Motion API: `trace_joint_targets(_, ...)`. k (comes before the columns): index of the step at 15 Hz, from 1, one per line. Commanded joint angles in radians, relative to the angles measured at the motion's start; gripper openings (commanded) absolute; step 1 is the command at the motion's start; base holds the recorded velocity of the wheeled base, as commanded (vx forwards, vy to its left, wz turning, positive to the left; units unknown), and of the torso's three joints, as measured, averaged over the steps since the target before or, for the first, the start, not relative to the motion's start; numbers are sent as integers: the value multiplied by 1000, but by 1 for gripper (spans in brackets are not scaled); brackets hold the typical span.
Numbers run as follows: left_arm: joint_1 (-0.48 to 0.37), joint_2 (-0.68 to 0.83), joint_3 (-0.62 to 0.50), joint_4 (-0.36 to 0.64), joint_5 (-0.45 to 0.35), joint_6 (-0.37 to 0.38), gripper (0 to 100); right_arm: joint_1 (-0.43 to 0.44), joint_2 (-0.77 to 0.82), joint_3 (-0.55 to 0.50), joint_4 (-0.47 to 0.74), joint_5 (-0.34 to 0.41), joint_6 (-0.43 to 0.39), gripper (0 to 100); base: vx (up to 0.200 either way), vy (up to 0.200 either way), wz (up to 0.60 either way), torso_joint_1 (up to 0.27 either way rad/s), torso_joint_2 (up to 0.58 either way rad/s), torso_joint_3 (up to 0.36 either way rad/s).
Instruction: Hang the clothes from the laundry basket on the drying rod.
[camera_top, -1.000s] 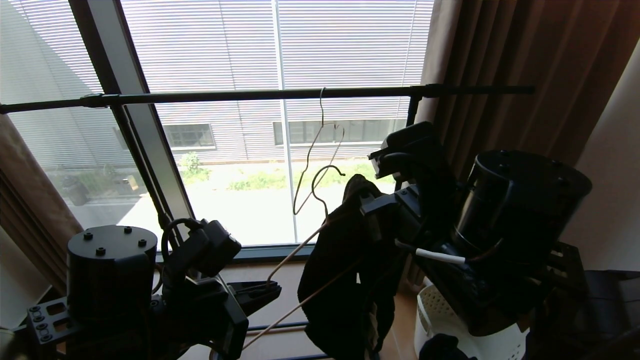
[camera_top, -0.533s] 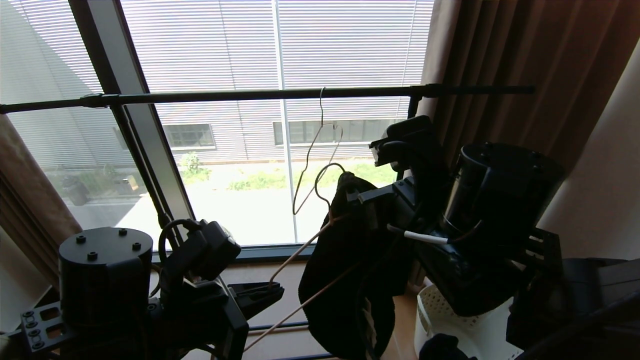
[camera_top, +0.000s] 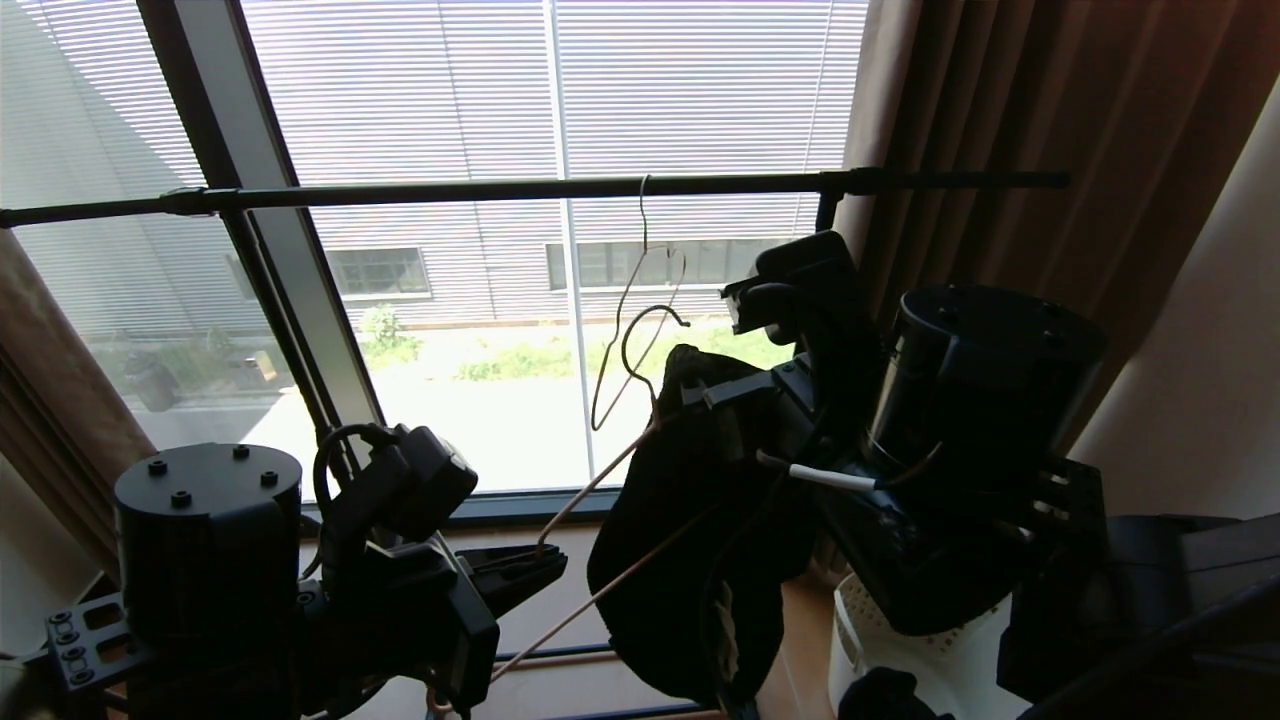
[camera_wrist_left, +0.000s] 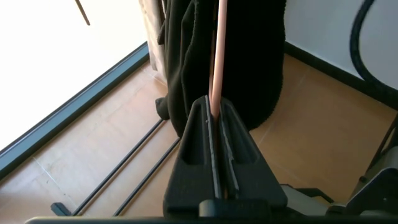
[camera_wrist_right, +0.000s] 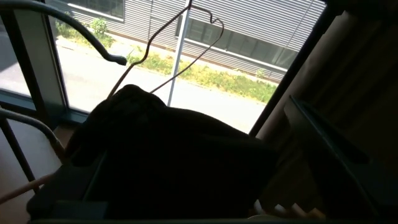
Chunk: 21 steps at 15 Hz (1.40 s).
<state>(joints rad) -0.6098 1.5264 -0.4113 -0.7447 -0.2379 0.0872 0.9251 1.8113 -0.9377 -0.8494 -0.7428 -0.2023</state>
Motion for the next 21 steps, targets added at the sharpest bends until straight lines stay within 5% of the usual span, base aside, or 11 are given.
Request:
trace_joint_targets(1, 12, 31, -14, -12, 11, -1, 0, 9, -32, 25, 1, 0, -3, 100, 0, 0, 0, 0, 0, 0)
trace_joint_targets(11, 13, 49, -14, -70, 9, -1, 0, 20, -139, 138, 55, 8, -3, 100, 0, 0, 0, 0, 0, 0)
trace_joint_targets(21, 12, 57, -1, -114, -6, 2, 0, 9, -294, 307, 92, 91, -2, 100, 0, 0, 0, 0, 0, 0)
